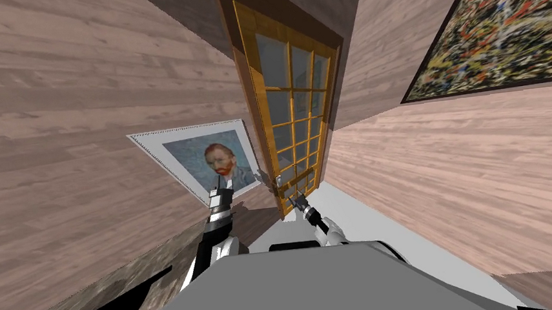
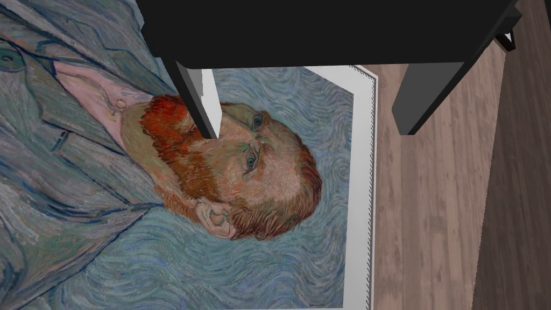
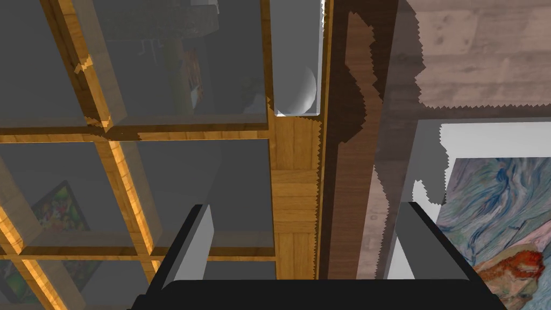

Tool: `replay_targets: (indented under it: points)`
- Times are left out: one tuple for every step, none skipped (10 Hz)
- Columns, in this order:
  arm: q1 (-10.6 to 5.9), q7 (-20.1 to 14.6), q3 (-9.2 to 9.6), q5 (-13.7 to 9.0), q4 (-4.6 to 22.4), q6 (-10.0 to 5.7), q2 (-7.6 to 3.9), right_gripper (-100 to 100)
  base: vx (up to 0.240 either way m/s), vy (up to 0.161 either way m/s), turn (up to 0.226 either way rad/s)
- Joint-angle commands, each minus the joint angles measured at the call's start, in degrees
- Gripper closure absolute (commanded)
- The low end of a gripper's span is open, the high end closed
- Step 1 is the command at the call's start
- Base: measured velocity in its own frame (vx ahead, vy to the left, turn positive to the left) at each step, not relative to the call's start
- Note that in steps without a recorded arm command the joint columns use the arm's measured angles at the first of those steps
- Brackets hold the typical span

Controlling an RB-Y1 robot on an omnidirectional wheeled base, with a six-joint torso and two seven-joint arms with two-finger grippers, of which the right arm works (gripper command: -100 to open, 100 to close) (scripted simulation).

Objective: Pull the door open

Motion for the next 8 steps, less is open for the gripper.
replay_targets:
  points:
    - [-0.29, 1.0, -0.02, 0.4, 1.0, -0.45, 0.63, -100, 0.154, 0.061, -0.016]
    - [-0.55, 1.4, -0.05, 0.6, 1.7, -0.61, 0.90, -100, 0.170, 0.066, -0.027]
    - [-0.96, 1.4, -0.23, 0.3, 2.2, -0.70, 0.70, -100, 0.075, 0.028, -0.004]
    - [-0.91, 1.7, -0.34, 0.1, 2.3, -0.75, 0.25, -100, -0.078, -0.014, 0.071]
    - [-0.83, 1.7, -0.36, 0.1, 2.2, -0.70, 0.09, -100, -0.133, -0.065, 0.069]
    - [-0.62, 1.7, -0.41, -0.1, 2.0, -0.55, -0.31, -100, -0.141, -0.072, 0.073]
    - [-0.62, 1.7, -0.41, -0.1, -0.4, -0.55, -0.31, -100, -0.136, -0.027, 0.025]
    - [-0.62, 1.7, -0.41, -0.1, -1.3, -0.55, -0.31, -100, -0.077, 0.002, -0.009]
